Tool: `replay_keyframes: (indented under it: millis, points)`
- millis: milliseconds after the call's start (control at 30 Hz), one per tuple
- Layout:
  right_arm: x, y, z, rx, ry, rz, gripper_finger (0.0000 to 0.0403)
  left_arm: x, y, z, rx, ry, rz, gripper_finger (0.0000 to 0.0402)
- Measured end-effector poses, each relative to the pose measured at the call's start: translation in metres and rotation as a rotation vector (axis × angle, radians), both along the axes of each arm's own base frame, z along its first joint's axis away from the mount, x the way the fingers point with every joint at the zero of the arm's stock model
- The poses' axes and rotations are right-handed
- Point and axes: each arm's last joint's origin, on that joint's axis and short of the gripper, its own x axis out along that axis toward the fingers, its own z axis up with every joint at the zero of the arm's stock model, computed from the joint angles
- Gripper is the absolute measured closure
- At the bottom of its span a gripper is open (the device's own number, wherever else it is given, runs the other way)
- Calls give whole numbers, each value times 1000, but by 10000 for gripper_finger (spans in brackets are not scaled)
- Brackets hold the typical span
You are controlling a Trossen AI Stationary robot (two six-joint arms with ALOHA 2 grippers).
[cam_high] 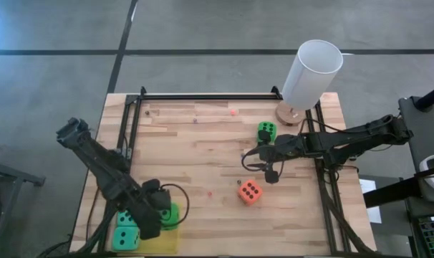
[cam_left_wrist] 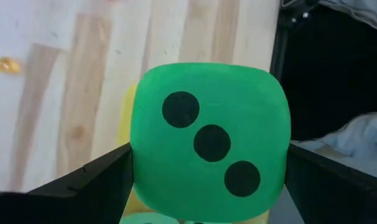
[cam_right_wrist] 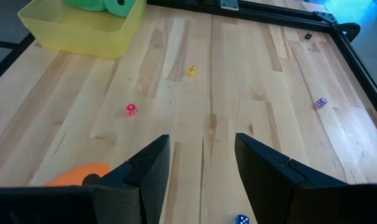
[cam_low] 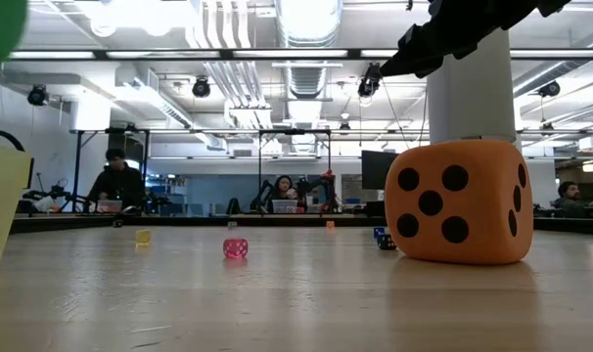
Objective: Pick & Place Dice
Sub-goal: Put the bottom large green dice into the yellow bin
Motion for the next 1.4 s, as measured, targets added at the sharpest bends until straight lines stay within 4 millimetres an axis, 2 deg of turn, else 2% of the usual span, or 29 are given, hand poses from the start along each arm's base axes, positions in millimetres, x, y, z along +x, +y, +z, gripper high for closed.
replay_keyframes:
  millis: [267,567,1067,1400]
  points:
    - [0,0,0,0,0,0,223,-19,-19,-4,-28,17,-16,31]
    - [0,0,0,0,0,0,223,-35,-38,-26,-104,29,-31,31]
    - [0,0,0,0,0,0,223,-48,-38,-57,-124,150,-35,23]
    - [0,0,0,0,0,0,223,-49,-38,-58,-129,156,-16,3]
